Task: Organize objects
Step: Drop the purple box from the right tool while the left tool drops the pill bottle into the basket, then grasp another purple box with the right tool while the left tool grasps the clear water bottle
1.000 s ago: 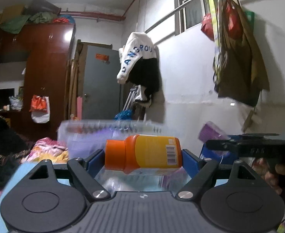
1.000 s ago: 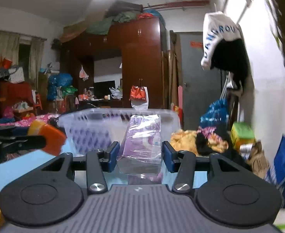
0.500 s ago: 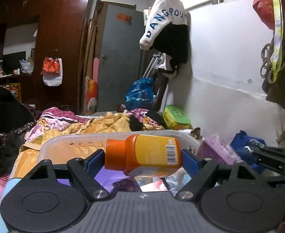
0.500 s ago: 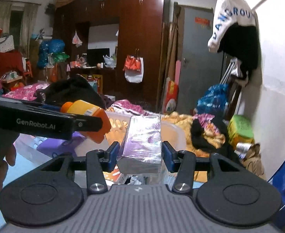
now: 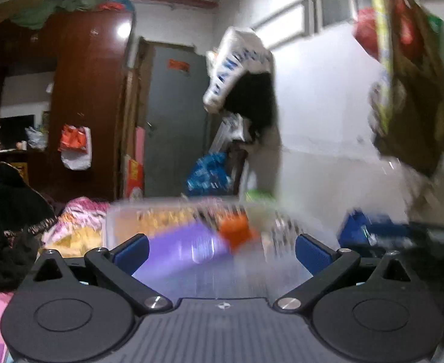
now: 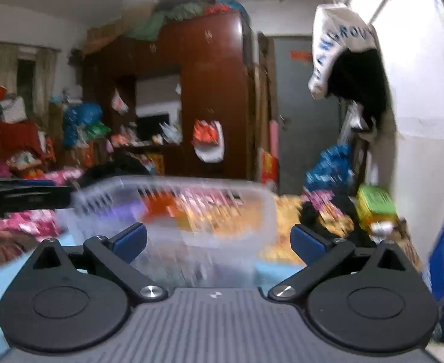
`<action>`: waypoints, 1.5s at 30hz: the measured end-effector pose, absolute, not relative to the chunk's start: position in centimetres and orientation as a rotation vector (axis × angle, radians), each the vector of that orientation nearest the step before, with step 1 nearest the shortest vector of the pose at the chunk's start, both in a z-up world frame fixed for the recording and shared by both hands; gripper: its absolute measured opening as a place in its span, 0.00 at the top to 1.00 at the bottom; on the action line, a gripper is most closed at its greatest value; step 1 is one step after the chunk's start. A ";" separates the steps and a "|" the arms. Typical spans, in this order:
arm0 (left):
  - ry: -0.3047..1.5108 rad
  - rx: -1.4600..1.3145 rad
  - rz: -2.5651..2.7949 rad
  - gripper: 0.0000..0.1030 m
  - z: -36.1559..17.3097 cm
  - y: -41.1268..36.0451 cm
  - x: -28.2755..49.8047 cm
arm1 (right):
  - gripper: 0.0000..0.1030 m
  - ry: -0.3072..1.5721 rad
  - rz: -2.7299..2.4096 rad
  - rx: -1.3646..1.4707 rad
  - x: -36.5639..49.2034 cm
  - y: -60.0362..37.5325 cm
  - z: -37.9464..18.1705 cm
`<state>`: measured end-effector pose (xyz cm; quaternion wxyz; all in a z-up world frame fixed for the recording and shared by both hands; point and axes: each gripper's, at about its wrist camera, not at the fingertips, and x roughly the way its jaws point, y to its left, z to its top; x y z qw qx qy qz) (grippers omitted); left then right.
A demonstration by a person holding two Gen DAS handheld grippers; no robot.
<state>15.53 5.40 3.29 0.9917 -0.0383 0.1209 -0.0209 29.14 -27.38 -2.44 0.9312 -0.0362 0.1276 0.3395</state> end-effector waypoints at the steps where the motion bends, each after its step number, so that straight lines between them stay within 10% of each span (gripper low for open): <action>1: 0.269 -0.066 -0.048 0.00 2.2 5.4 14.9 | 0.00 0.293 0.685 -0.076 29.2 -27.4 -3.4; 20: 0.570 -0.145 -0.012 0.01 -5.4 4.8 18.8 | 0.11 0.593 0.641 -0.086 32.1 -24.3 -8.9; 27: 0.590 -0.181 -0.023 0.33 -6.1 5.4 18.7 | 0.34 0.608 0.663 -0.105 31.7 -23.8 -9.1; 45: 0.371 -0.175 -0.122 0.45 -4.3 5.3 15.0 | 0.35 0.478 0.667 -0.084 29.5 -24.6 -7.1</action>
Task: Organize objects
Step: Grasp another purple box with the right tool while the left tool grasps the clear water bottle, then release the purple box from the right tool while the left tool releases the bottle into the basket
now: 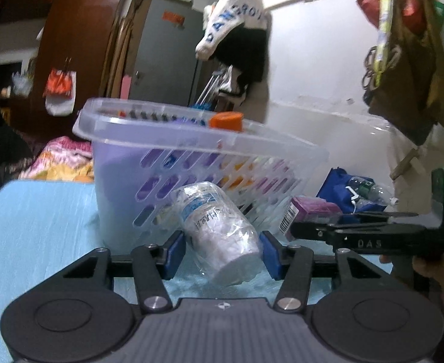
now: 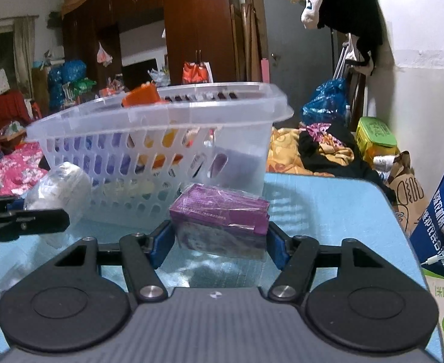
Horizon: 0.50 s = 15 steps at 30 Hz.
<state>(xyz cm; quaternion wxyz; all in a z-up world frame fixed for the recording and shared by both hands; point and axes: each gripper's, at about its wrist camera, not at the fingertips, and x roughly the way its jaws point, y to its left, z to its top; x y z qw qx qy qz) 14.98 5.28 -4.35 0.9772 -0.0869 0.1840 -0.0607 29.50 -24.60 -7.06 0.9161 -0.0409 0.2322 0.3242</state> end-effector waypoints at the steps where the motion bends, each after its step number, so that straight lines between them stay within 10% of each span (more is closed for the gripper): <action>1: 0.357 -0.166 -0.129 0.45 -4.2 5.1 14.7 | 0.35 0.468 0.672 -0.080 29.3 -24.8 -6.8; 15: 0.177 -0.102 -0.183 0.47 0.3 3.4 10.6 | 0.35 0.249 0.744 -0.027 25.9 -27.6 -1.1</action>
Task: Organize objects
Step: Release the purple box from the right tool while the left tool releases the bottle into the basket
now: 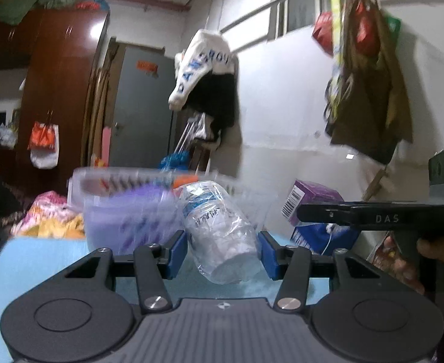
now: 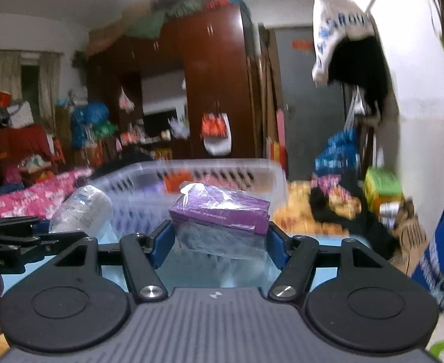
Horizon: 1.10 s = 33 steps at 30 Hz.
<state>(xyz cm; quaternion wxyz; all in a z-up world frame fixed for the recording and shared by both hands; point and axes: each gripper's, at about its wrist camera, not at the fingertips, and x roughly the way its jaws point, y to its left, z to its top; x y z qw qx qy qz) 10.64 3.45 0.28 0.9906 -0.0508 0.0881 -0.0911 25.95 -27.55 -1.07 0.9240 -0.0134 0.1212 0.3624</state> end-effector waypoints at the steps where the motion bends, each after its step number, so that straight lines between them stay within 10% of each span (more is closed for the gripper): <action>1: 0.164 -0.099 -0.178 0.47 1.2 3.5 10.8 | 0.35 0.222 0.743 -0.032 26.1 -27.4 -0.4; 12: 0.201 -0.079 -0.080 0.47 10.7 2.1 21.0 | 0.35 0.194 0.688 -0.191 31.4 -20.8 2.7; 33: 0.417 -0.126 0.029 0.45 7.7 3.5 31.1 | 0.33 0.303 0.741 -0.153 34.5 -20.3 0.1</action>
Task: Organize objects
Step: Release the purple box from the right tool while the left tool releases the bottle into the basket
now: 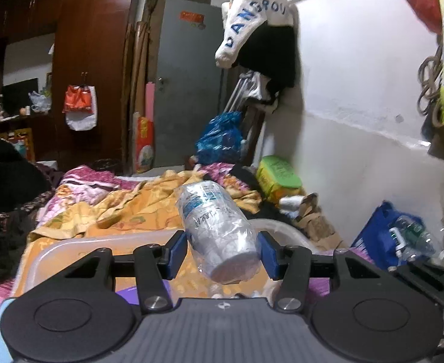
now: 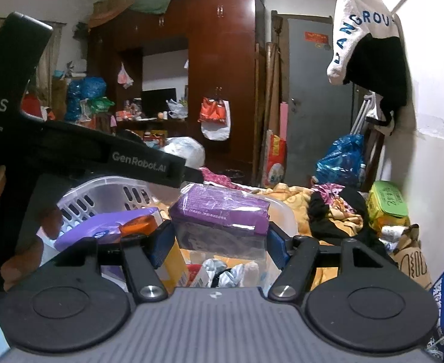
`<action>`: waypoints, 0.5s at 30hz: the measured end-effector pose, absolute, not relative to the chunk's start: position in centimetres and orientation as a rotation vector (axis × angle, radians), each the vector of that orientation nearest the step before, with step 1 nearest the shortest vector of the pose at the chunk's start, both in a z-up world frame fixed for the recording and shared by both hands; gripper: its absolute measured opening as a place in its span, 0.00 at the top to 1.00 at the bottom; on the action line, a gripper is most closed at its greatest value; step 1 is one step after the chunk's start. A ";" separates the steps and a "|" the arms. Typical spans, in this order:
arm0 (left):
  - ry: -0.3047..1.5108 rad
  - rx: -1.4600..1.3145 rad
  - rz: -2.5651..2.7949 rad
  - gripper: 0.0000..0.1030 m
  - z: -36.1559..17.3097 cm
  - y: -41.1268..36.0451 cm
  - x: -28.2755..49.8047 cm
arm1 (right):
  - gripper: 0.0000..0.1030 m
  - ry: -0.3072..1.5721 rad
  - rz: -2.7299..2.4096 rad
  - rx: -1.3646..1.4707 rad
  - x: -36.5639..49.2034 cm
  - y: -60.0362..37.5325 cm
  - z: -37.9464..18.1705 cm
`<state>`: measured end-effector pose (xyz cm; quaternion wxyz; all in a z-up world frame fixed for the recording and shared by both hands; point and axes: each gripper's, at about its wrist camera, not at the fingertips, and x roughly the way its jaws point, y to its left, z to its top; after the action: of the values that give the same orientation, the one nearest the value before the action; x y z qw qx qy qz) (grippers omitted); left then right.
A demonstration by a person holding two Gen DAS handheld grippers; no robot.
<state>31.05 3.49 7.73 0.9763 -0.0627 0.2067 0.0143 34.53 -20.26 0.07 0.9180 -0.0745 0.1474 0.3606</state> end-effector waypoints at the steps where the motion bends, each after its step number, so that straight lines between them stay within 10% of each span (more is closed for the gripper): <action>1: 0.404 -0.138 0.029 0.28 7.8 3.6 30.9 | 0.29 0.291 0.740 -0.158 34.4 -20.3 0.2; 3: 0.382 -0.160 0.039 0.00 8.1 4.0 30.6 | 0.06 0.250 0.716 -0.171 34.1 -20.3 0.4; 15: 0.230 -0.087 -0.068 0.00 7.9 5.2 19.2 | 0.00 0.233 0.737 -0.070 28.7 -27.3 -0.9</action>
<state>19.15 5.18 7.91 0.9919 -0.0434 0.1146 -0.0339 28.74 -27.26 -0.94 0.9257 -0.0339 0.1138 0.3592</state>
